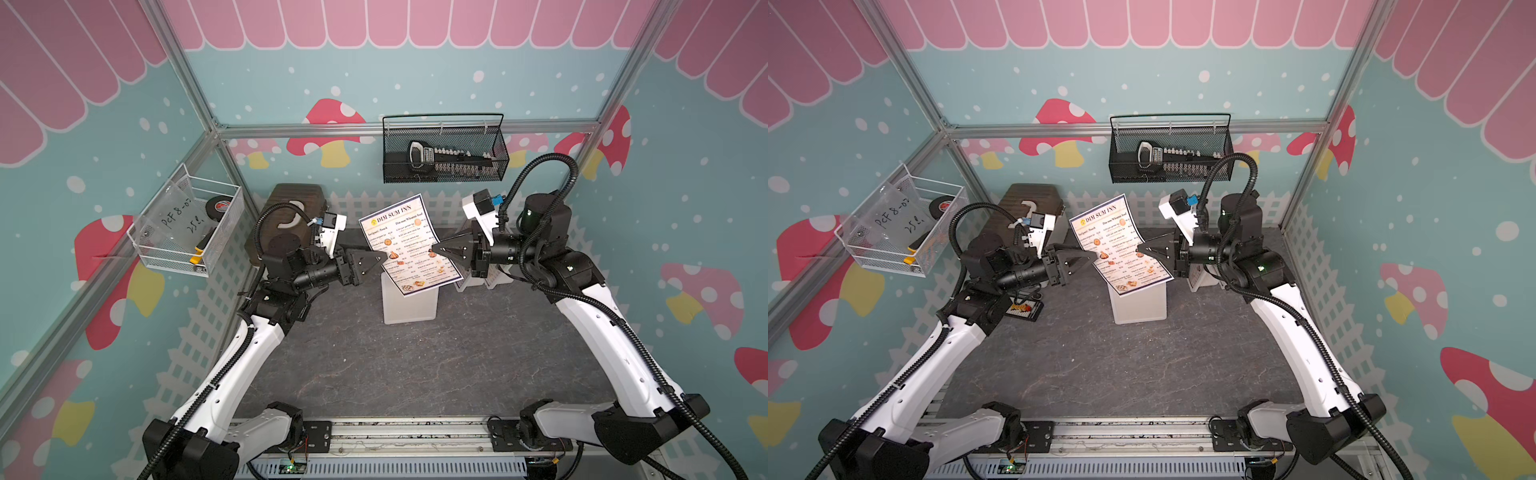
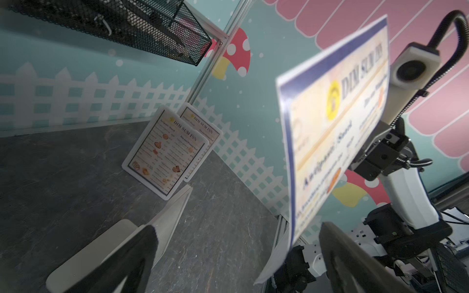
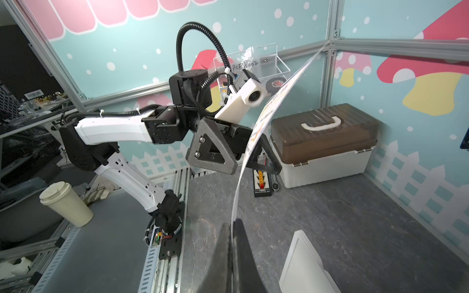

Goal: Insert the menus into the narrow rack
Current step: Pick up the menu from the center of the board.

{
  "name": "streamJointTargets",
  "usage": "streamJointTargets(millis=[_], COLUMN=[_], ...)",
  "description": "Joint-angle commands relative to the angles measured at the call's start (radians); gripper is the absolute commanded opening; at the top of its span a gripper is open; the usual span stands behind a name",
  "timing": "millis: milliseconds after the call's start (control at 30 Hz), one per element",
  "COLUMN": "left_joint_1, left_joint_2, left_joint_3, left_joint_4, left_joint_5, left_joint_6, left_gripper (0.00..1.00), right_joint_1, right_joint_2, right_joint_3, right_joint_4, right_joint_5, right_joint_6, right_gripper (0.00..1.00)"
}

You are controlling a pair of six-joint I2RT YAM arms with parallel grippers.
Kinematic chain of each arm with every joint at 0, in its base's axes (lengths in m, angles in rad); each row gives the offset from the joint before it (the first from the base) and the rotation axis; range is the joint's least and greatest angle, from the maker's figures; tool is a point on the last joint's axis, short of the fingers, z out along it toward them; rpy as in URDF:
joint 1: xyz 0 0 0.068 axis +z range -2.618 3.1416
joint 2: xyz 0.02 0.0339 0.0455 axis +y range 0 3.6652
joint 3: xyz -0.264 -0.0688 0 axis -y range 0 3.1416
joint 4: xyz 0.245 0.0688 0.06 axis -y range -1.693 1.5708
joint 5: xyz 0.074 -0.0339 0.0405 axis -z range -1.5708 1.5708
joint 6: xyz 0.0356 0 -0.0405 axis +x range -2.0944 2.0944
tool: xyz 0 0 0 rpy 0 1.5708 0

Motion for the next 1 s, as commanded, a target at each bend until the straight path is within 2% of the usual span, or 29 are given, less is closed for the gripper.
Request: streamJointTargets(millis=[0, 100, 167, 300, 400, 633, 767, 967], left_joint_1=[-0.045, -0.096, -0.099, -0.097, -0.097, -0.094, -0.093, -0.093], left_joint_2=[0.007, 0.029, 0.040, 0.033, 0.030, 0.041, 0.051, 0.068], left_joint_3=[0.030, 0.091, 0.098, 0.070, 0.048, 0.044, 0.041, 0.044], left_joint_4=[0.137, 0.060, 0.098, 0.198, 0.276, 0.329, 0.339, 0.331], left_joint_5=[0.047, 0.027, 0.029, -0.028, -0.054, -0.063, -0.059, -0.056], left_joint_6=[-0.047, 0.025, -0.001, -0.051, -0.096, -0.132, -0.142, -0.136], left_gripper=[0.99, 0.99, 0.98, 0.84, 0.71, 0.52, 0.43, 0.37], right_joint_1=[0.004, 0.004, 0.003, 0.004, 0.003, 0.003, 0.003, 0.004], right_joint_2=[-0.012, -0.038, -0.056, -0.080, -0.097, -0.137, -0.155, -0.147], right_joint_3=[-0.021, -0.064, -0.091, -0.142, -0.176, -0.229, -0.284, -0.348], right_joint_4=[0.133, 0.189, 0.192, 0.206, 0.236, 0.242, 0.350, 0.550], right_joint_5=[-0.008, 0.040, 0.131, 0.232, 0.233, 0.312, 0.324, 0.270], right_joint_6=[0.107, 0.152, 0.179, 0.269, 0.324, 0.385, 0.471, 0.623], right_gripper=[0.00, 0.00, 0.00, 0.00, 0.00, 0.00, 0.00, 0.00])
